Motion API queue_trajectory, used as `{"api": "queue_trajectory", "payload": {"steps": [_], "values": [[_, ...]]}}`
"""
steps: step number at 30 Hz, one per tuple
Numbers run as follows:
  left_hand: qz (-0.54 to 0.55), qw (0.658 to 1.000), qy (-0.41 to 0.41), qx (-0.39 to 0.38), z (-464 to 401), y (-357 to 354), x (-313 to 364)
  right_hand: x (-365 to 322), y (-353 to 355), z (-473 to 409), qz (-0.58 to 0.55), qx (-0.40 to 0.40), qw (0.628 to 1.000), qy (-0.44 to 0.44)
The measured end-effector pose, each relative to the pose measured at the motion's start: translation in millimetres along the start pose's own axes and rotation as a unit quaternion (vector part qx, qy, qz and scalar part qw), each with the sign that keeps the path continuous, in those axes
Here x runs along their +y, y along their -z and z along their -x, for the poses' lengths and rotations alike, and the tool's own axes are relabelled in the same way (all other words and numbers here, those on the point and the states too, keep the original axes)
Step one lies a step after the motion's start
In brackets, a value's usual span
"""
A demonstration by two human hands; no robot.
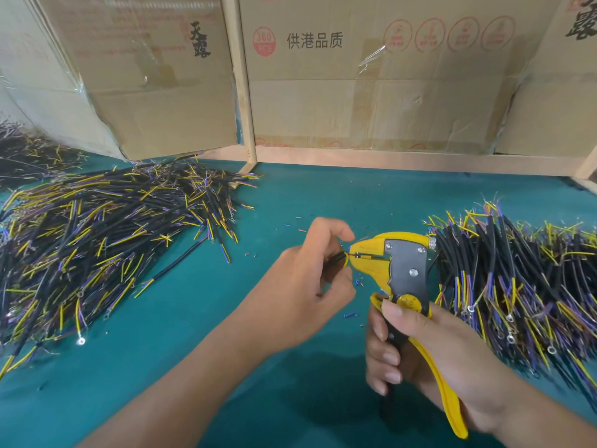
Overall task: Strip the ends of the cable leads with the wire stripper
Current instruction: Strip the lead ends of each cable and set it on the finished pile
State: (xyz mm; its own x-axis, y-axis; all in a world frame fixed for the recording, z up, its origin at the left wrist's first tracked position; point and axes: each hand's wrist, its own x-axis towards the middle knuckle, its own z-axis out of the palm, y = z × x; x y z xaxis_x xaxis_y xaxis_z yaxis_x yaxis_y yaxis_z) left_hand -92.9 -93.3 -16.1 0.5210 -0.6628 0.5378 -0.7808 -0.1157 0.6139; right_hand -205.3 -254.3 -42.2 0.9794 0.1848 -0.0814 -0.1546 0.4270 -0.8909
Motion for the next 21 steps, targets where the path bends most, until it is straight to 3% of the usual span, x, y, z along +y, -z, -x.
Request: {"api": "queue_trajectory", "payload": {"steps": [15, 21], "values": [[-0.017, 1.0, 0.015, 0.001, 0, 2, -8, -11, -3, 5, 0.04, 0.074, 0.996, -0.019], [-0.064, 0.99, 0.064, 0.105, -6, 35, -31, -33, 7, 4, -0.012, 0.107, 0.993, 0.038]]}}
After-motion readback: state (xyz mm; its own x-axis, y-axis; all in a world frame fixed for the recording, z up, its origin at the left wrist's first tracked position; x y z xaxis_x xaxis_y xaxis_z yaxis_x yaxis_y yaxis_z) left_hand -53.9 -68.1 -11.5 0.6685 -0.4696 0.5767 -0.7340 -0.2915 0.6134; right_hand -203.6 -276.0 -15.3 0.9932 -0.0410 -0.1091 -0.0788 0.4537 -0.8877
